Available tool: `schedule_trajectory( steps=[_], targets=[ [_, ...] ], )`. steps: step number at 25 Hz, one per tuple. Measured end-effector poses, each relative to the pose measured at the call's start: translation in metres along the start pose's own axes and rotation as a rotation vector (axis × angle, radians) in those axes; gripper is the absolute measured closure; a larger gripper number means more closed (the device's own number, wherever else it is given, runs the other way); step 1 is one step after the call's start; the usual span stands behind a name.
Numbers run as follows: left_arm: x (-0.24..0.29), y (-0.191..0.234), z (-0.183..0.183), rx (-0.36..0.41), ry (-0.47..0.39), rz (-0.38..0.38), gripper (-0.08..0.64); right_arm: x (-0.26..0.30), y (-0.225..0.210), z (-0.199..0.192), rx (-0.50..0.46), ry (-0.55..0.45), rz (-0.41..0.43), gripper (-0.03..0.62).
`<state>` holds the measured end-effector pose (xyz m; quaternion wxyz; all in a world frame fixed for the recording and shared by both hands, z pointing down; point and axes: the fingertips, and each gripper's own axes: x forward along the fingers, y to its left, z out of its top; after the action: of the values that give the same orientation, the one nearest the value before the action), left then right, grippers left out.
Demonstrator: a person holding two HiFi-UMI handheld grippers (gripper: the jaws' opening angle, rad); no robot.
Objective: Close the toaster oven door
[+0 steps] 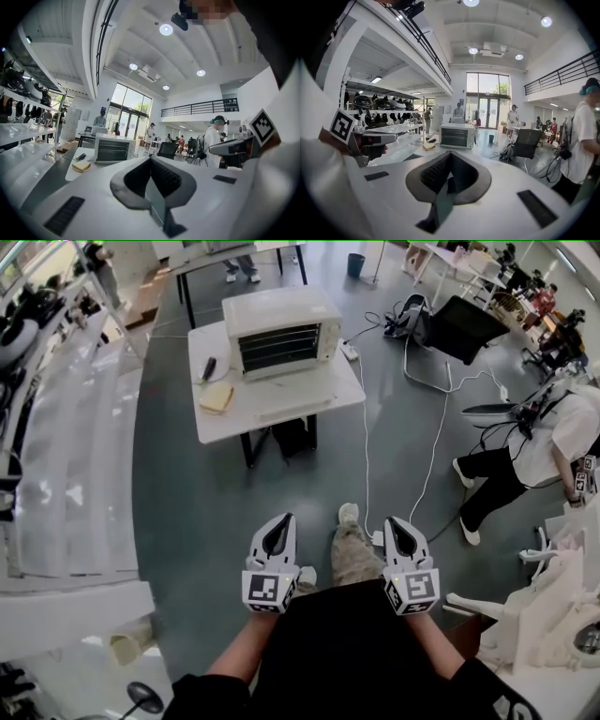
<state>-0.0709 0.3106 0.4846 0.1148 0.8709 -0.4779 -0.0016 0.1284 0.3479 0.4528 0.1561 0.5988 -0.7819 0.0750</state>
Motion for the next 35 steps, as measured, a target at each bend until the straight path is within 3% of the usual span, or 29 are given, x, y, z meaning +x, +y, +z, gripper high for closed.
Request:
schedule_trajectory(
  steps=[5, 12, 20, 27, 35],
  targets=[
    [0.041, 0.017, 0.005, 0.022, -0.011, 0.049, 0.541, 0.052, -0.02, 0.012, -0.002, -0.027, 0.054, 0.571],
    [0.133, 0.04, 0.019, 0.035, 0.014, 0.129, 0.541, 0.162, -0.064, 0.037, 0.012, -0.027, 0.191, 0.571],
    [0.237, 0.091, 0.047, 0.002, 0.004, 0.307, 0.541, 0.271, -0.145, 0.062, 0.009, -0.007, 0.282, 0.571],
    [0.328, 0.097, 0.059, 0.007, 0.002, 0.329, 0.541, 0.344, -0.206, 0.078, 0.011, 0.004, 0.321, 0.571],
    [0.378, 0.109, 0.046, -0.057, 0.044, 0.372, 0.541, 0.401, -0.22, 0.093, 0.05, 0.014, 0.39, 0.571]
  ],
)
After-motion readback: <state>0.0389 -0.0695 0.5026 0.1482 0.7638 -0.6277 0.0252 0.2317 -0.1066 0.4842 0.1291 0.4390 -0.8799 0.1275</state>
